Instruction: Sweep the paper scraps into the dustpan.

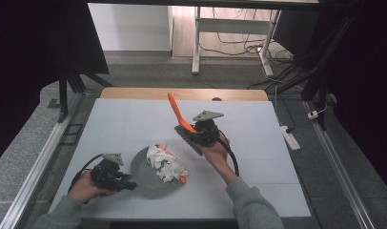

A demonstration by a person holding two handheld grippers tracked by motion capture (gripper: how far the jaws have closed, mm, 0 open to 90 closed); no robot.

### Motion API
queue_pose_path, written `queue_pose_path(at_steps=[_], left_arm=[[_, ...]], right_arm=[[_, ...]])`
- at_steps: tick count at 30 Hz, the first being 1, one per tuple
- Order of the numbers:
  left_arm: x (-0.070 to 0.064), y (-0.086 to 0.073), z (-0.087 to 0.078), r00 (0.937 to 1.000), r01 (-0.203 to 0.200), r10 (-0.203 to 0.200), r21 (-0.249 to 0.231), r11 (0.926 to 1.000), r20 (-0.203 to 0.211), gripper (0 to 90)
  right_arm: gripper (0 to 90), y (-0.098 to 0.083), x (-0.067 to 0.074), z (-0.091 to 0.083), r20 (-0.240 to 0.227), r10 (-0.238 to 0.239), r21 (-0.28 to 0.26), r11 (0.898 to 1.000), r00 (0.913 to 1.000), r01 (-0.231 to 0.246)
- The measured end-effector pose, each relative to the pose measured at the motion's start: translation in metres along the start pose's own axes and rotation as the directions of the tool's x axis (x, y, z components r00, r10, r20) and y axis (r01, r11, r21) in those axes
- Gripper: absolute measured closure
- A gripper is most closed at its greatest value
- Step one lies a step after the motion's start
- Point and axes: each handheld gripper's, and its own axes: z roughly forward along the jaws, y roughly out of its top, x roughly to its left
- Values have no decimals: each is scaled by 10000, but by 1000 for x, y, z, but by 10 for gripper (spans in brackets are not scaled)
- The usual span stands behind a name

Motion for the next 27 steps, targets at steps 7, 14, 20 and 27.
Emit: queue_pose_path(at_steps=[7,14,20,27], left_arm=[[0,0,0,10000,6,-6,-4,10000,-6,611],[0,0,0,10000,14,-14,-8,10000,9,612],[0,1,1,10000,21,-21,-4,10000,5,611],[-1,1,1,10000,12,-12,2,10000,27,611]], right_arm=[[701,-8,-20,20,653,154,476,9987,9977,-185],[701,-12,-28,36,904,330,811,9959,9954,-403],[702,-9,-22,42,769,96,1036,9945,9970,-176],[702,-7,-13,46,659,-185,1174,9930,9977,107]])
